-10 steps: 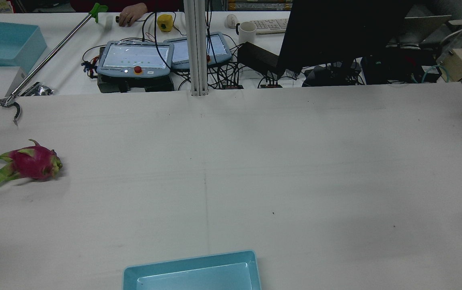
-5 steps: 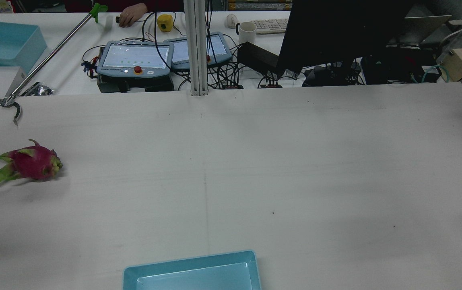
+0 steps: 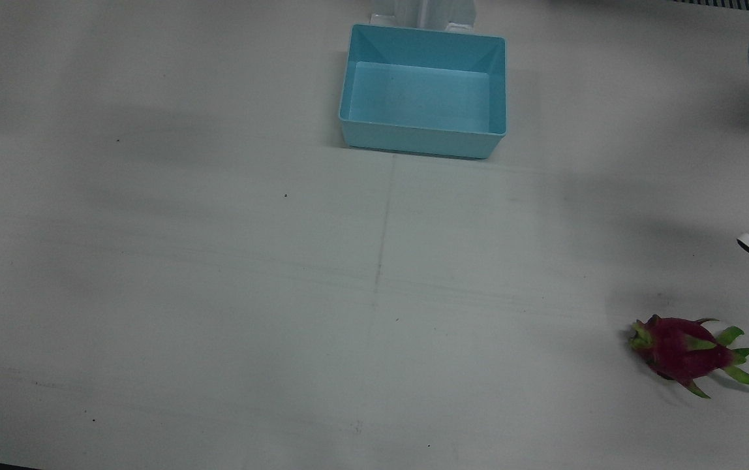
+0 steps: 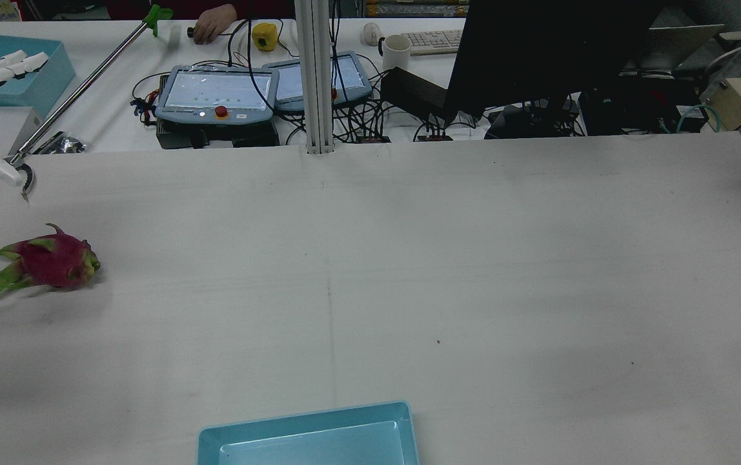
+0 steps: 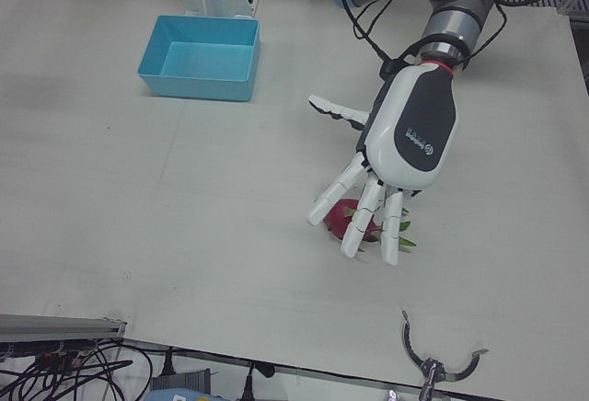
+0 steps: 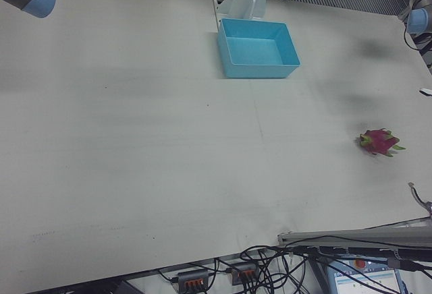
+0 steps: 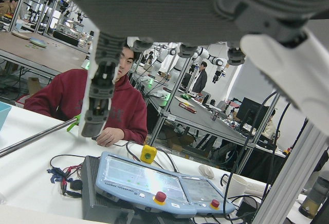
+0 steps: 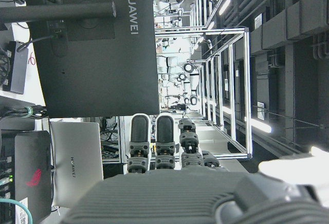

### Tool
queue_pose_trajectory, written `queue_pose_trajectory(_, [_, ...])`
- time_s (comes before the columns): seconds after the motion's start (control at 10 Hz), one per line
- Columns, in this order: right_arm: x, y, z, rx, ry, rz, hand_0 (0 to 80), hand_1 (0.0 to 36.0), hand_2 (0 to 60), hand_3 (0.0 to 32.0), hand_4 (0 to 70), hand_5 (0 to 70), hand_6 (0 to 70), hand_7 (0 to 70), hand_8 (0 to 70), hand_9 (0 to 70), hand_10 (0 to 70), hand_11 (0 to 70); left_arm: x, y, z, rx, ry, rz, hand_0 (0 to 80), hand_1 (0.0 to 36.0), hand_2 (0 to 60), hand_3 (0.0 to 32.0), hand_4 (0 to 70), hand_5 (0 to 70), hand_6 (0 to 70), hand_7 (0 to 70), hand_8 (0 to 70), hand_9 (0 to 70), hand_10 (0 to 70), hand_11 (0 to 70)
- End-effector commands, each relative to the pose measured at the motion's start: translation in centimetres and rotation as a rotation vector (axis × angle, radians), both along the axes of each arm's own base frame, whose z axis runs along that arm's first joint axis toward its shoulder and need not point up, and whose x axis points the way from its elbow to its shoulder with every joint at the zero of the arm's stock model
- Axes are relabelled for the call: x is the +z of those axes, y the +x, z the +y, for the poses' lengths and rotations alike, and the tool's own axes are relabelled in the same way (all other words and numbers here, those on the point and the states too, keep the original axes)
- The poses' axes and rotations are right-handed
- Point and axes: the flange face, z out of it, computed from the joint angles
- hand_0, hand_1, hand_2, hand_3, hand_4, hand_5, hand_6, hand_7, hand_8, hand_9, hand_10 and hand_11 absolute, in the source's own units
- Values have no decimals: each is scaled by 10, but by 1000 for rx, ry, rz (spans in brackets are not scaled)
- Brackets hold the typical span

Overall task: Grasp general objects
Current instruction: 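Move the left hand down toward the pink dragon fruit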

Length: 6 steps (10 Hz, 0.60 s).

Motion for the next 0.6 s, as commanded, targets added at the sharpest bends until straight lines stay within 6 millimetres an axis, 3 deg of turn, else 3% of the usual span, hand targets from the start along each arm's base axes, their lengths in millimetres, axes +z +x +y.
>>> queue_pose_trajectory(0.0, [3,-1,0,-1,-6,1,0,0,0,0,0,0,0,0,0,0,0,0,46,-12,16,-66,86,-44,487,175,53,320,0,0,0,0,0,0,0,2])
queue_pose_trajectory(0.1, [3,-1,0,-1,-6,1,0,0,0,0,0,0,0,0,0,0,0,0,92,-28,40,-122,105,-11,465,133,2,320,0,0,0,0,0,0,0,2])
queue_pose_trajectory(0.2, [3,-1,0,-1,-6,1,0,0,0,0,0,0,0,0,0,0,0,0,105,-32,47,-136,102,-7,464,131,7,320,0,0,0,0,0,0,0,0])
queue_pose_trajectory(0.3, [4,-1,0,-3,-8,1,0,0,0,0,0,0,0,0,0,0,0,0,108,-22,48,-115,92,-16,467,142,22,320,0,0,0,0,0,0,0,0])
queue_pose_trajectory(0.5, [4,-1,0,-3,-8,1,0,0,0,0,0,0,0,0,0,0,0,0,122,13,51,-55,75,-27,468,152,32,320,0,2,0,0,0,0,0,0])
